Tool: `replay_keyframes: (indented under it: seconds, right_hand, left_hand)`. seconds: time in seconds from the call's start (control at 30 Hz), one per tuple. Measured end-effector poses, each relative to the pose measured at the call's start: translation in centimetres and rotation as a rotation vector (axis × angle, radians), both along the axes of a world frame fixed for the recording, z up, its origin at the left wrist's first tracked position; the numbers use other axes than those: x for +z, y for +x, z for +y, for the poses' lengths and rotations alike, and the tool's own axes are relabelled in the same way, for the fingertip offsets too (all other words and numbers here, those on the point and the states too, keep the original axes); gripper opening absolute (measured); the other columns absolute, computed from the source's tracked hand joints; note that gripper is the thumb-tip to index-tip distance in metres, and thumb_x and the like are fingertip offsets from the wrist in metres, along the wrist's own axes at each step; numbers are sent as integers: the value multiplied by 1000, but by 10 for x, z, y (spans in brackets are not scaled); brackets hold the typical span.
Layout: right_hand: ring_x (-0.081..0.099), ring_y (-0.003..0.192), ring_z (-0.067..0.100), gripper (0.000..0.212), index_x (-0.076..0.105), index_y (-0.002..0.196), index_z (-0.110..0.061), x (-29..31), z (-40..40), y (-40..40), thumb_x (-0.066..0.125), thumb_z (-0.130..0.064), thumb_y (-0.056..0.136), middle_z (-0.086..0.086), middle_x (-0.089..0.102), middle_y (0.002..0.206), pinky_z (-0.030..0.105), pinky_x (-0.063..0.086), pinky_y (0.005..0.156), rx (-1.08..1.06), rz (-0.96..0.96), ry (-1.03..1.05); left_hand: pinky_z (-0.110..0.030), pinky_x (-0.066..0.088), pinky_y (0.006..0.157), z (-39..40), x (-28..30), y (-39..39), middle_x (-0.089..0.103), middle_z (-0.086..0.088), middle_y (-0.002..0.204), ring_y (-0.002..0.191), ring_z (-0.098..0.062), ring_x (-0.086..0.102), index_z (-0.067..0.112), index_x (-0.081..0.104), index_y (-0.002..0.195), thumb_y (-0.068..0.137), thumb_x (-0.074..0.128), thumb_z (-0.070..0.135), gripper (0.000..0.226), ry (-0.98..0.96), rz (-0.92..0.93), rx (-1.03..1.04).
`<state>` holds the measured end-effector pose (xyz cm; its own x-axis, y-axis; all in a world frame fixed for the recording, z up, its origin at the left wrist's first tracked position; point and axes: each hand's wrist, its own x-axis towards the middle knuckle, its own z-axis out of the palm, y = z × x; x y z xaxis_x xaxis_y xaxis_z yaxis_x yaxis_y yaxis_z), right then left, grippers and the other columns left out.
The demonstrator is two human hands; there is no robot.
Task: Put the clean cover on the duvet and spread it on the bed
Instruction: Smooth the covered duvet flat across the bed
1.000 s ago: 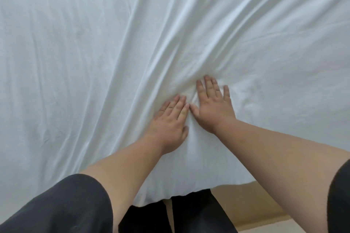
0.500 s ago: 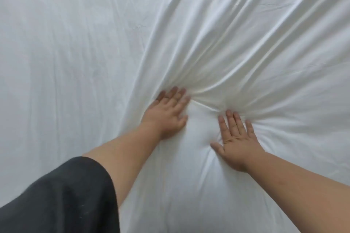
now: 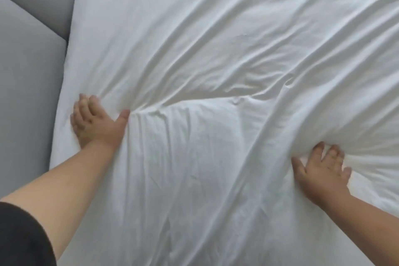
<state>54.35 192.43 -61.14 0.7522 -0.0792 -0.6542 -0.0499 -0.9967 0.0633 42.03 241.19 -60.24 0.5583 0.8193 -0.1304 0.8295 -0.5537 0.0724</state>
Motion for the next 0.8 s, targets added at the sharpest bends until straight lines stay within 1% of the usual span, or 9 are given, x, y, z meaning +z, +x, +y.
replay_keyframes:
  seconds: [0.1, 0.2, 0.3, 0.37, 0.47, 0.53, 0.6, 0.7, 0.8]
  right_hand:
    - [-13, 154, 39, 91, -10, 159, -7, -10, 41, 0, 10, -64, 91, 25, -15, 165, 61, 0, 121, -81, -6, -60]
    - [-14, 153, 40, 90, -12, 158, -7, -21, 63, -1, 13, -64, 94, 25, -17, 165, 60, -1, 121, -106, -6, -112]
    - [-16, 154, 38, 91, -13, 159, -10, -23, 61, 1, 15, -68, 94, 23, -18, 165, 58, -2, 122, -109, 5, -126]
    - [-17, 154, 37, 92, -14, 159, -12, -19, 58, 2, 16, -69, 94, 22, -19, 166, 57, -4, 122, -107, 14, -130]
    - [-18, 154, 37, 92, -15, 159, -12, -13, 60, 3, 17, -70, 95, 22, -20, 165, 57, -4, 123, -100, 30, -128]
    - [-17, 154, 38, 92, -15, 159, -12, -11, 61, 3, 17, -69, 96, 23, -19, 165, 57, -4, 123, -99, 27, -124]
    - [-16, 154, 38, 92, -14, 159, -12, -10, 60, 3, 17, -69, 95, 23, -19, 165, 57, -3, 123, -106, 14, -113]
    - [-15, 154, 38, 90, -13, 160, -13, -7, 57, 1, 18, -68, 96, 22, -18, 166, 57, -2, 123, -112, 3, -98]
    - [-11, 155, 36, 87, -6, 161, -14, -2, 55, -2, 24, -64, 96, 20, -13, 167, 56, 0, 123, -136, -72, -43]
  left_hand:
    - [-50, 27, 110, 18, 5, -3, 44, -17, 138, 129, -36, 35, 10, 52, 124, 97, 52, 49, 48, 32, 28, -67]
    - [-46, 31, 100, 32, 5, 1, 51, -14, 122, 115, -35, 41, 9, 60, 109, 101, 49, 26, 22, 55, 48, -162]
    - [-47, 34, 93, 45, 5, 0, 55, -23, 112, 109, -41, 47, 0, 61, 98, 99, 54, 15, 17, -7, -115, -186]
    - [-41, 33, 80, 48, 14, -6, 55, -22, 98, 93, -36, 49, 0, 58, 91, 99, 55, 13, 16, -88, -297, -140]
    - [-31, 27, 69, 54, 27, -11, 50, -7, 85, 79, -23, 41, 10, 55, 90, 101, 52, 21, 16, -139, -389, -28]
    - [-33, 31, 70, 56, 34, -6, 52, -7, 86, 80, -25, 45, 13, 54, 93, 101, 48, 27, 17, -178, -437, 54]
    - [-36, 35, 73, 56, 37, 3, 56, -15, 93, 86, -31, 51, 12, 51, 96, 102, 41, 32, 23, -214, -455, 124]
    - [-42, 36, 76, 64, 38, 8, 58, -29, 101, 94, -42, 54, 9, 47, 92, 103, 37, 41, 36, -200, -333, 66]
    - [-42, 37, 73, 76, 46, 9, 59, -22, 94, 94, -44, 57, 11, 44, 93, 91, 44, 72, 61, -264, -30, -169]
